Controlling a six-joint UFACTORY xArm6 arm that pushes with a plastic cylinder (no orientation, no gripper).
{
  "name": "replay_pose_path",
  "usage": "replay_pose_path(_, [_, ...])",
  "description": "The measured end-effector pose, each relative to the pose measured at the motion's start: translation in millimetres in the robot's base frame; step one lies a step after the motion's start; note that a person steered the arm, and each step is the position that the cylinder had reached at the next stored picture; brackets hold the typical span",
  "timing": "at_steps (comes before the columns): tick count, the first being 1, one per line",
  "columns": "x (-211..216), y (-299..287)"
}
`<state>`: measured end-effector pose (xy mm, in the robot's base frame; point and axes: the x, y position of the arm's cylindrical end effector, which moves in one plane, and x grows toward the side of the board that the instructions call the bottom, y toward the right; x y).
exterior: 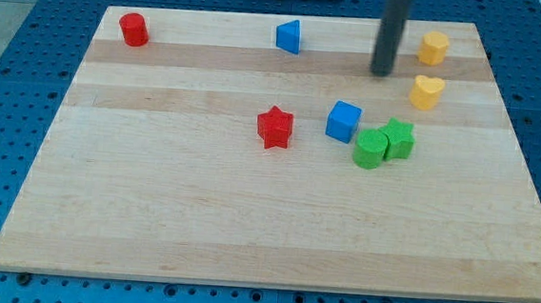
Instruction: Slide the green star to the bottom left side of the heart
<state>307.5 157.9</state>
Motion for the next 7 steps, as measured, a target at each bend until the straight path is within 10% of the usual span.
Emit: replay_pose_path(7, [62, 45])
